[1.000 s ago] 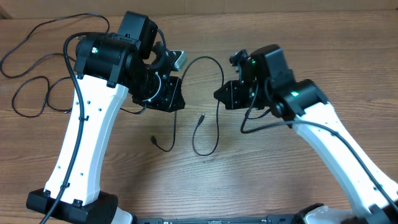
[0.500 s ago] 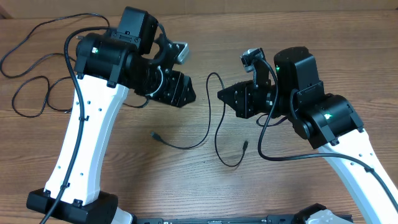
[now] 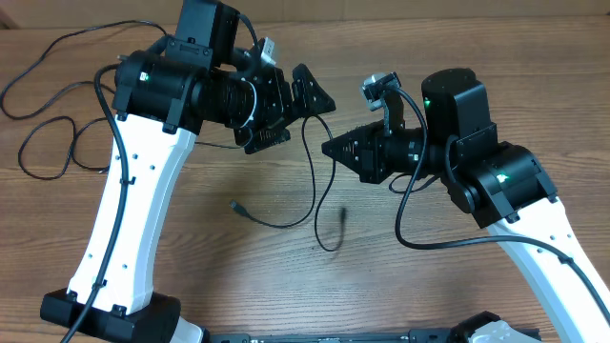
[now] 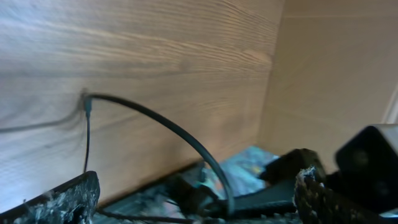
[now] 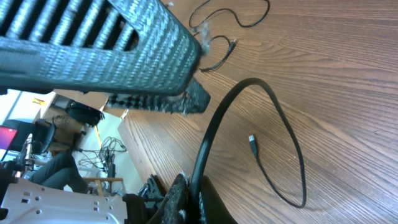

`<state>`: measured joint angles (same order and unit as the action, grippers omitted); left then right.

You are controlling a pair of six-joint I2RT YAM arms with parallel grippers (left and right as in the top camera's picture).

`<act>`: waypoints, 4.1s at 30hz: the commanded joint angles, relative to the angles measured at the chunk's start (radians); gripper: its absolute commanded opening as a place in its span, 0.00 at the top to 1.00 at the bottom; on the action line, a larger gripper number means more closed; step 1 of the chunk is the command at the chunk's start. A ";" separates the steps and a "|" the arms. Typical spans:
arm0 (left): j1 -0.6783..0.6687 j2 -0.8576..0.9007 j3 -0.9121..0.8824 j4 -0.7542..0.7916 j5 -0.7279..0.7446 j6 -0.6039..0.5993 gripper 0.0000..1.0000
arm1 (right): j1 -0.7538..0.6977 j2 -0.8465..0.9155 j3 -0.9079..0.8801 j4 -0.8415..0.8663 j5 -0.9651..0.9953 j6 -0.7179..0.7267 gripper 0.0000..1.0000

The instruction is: Untangle cables

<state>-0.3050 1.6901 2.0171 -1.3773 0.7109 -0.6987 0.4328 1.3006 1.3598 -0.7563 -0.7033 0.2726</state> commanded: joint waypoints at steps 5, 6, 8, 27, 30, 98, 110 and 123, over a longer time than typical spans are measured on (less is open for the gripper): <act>0.003 -0.030 0.015 0.003 0.041 -0.214 0.08 | 0.020 -0.009 0.031 0.082 -0.013 0.106 0.96; 0.003 -0.030 0.015 0.000 0.041 -0.227 0.16 | 0.030 -0.008 0.031 0.091 -0.013 0.106 0.96; 0.003 -0.030 0.015 0.002 0.041 -0.258 0.27 | 0.063 -0.008 0.031 0.108 0.025 0.106 0.96; 0.003 -0.030 0.015 -0.001 -0.011 -0.311 0.76 | 0.086 -0.008 0.031 0.109 0.059 0.106 0.96; 0.003 -0.030 0.015 -0.001 -0.011 -0.311 0.89 | 0.086 -0.008 0.031 0.108 0.058 0.106 0.96; 1.164 0.091 -0.377 0.359 -0.770 0.147 0.96 | -0.036 0.116 0.019 -0.223 0.785 0.094 0.00; 1.312 0.272 -0.377 0.489 -0.822 0.230 0.96 | -0.036 0.116 0.019 -0.223 0.785 0.094 0.00; 1.406 0.291 -0.365 0.488 -0.698 0.282 0.36 | -0.036 0.116 0.019 -0.223 0.785 0.094 0.00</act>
<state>1.0950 2.0220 1.6402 -0.8906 -0.0677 -0.4515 0.3988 1.4151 1.3670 -0.9836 0.0677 0.3660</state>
